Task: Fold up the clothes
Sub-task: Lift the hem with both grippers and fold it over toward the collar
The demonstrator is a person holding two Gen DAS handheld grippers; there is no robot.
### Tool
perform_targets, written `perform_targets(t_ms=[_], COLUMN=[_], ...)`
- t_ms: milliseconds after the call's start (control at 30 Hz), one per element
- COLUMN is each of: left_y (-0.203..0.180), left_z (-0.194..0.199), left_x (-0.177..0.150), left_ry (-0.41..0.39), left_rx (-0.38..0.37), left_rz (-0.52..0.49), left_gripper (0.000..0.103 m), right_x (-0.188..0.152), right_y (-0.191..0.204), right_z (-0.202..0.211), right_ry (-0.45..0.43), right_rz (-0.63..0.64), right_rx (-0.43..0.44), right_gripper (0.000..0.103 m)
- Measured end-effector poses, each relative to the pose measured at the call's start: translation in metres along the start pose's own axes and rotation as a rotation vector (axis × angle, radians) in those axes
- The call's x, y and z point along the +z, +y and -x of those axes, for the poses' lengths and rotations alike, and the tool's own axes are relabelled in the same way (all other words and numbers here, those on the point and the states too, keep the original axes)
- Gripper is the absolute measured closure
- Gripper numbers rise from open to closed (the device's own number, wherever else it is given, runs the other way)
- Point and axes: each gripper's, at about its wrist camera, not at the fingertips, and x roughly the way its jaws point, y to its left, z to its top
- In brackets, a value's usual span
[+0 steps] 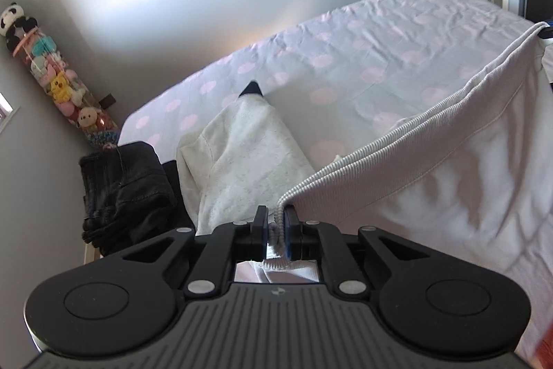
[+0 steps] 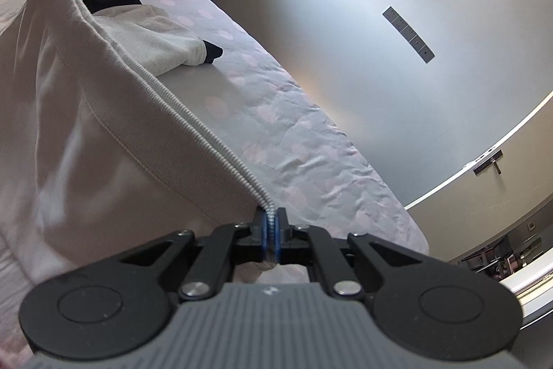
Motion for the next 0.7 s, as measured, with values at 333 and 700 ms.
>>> perform_targets(t_ms=[333, 700], left_y=[-0.001, 0.008], left_z=[-0.165, -0.257], left_x=[-0.005, -0.019], left_ry=[0.094, 0.098], left_rx=[-0.021, -0.049], left_rz=[0.004, 0.043], left_gripper=[0.091, 0.087], right_x=[0.001, -0.022], right_y=[0.018, 0.044], right_z=[-0.195, -0.311], right_ry=[0.145, 0.253], right_rz=[-0.050, -0.070], right_rx=[0.087, 0.164], right_gripper=[0.098, 0.097])
